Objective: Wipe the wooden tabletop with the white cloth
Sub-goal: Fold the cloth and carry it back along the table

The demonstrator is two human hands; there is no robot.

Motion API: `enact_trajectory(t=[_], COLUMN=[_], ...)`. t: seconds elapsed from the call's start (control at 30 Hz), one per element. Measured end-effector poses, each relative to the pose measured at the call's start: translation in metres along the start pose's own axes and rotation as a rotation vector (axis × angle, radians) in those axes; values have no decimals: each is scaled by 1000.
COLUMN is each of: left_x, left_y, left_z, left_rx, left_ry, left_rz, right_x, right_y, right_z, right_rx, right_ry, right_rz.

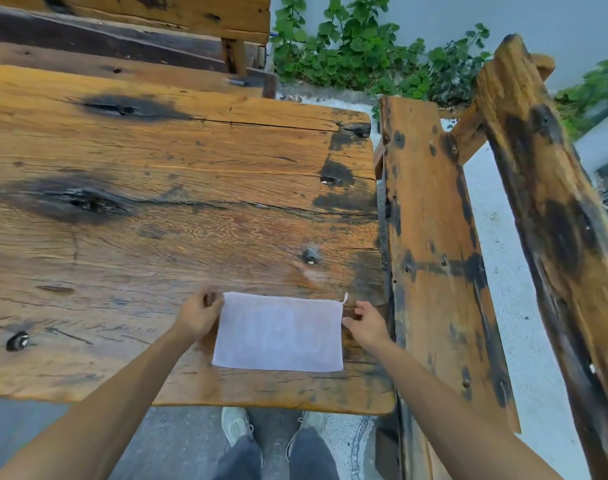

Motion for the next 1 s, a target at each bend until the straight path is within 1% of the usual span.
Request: enact_trajectory(t=[0.07, 0.1, 0.17, 0.23, 0.37, 0.47, 0.53, 0.6, 0.67, 0.77, 0.87, 0.93, 1.0], left_x=[11, 14, 16, 18, 11, 4, 1, 0, 1, 0, -2, -6, -10], left_y=[12, 21, 36, 46, 53, 52, 51, 52, 54, 60, 65, 66, 66], left_z=[11, 17, 24, 34, 49, 54, 55, 54, 52, 49, 48, 49, 54], left_rx=[62, 63, 29, -26, -100, -136, -151, -150, -160, -179, -188, -203, -223], left_ry=[-113, -124, -73, -50, -36, 51, 108, 151, 215, 295, 366, 396, 382], left_rz=[-51, -88, -175, -228, -240, -212, -214, -217, -207, -174, -148, -144, -139], right_x=[14, 21, 35, 48, 55, 53, 53, 56, 61, 82, 116, 143, 165], right_y=[9, 14, 22, 29, 29, 26, 30, 35, 48, 73, 99, 115, 122], right_z=[-17, -25, -38, -47, -43, -39, -37, -30, -15, 16, 51, 72, 80], right_rx=[35, 51, 86, 134, 198, 302, 331, 288, 201, 72, -55, -123, -147], right_ry=[23, 27, 50, 44, -115, -317, -432, -561, -616, -570, -442, -281, -80], right_rz=[-54, -60, -52, -27, 38, 146, 246, 335, 422, 469, 480, 489, 453])
Point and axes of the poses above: each hand's wrist, its own y-axis away from the middle knuckle, its own x-axis out of the palm, z = x × y, the point moved 4 cm from there along -y, towards the middle knuckle, and after that the axes turned 15 degrees about x, right-handed, at the moved point
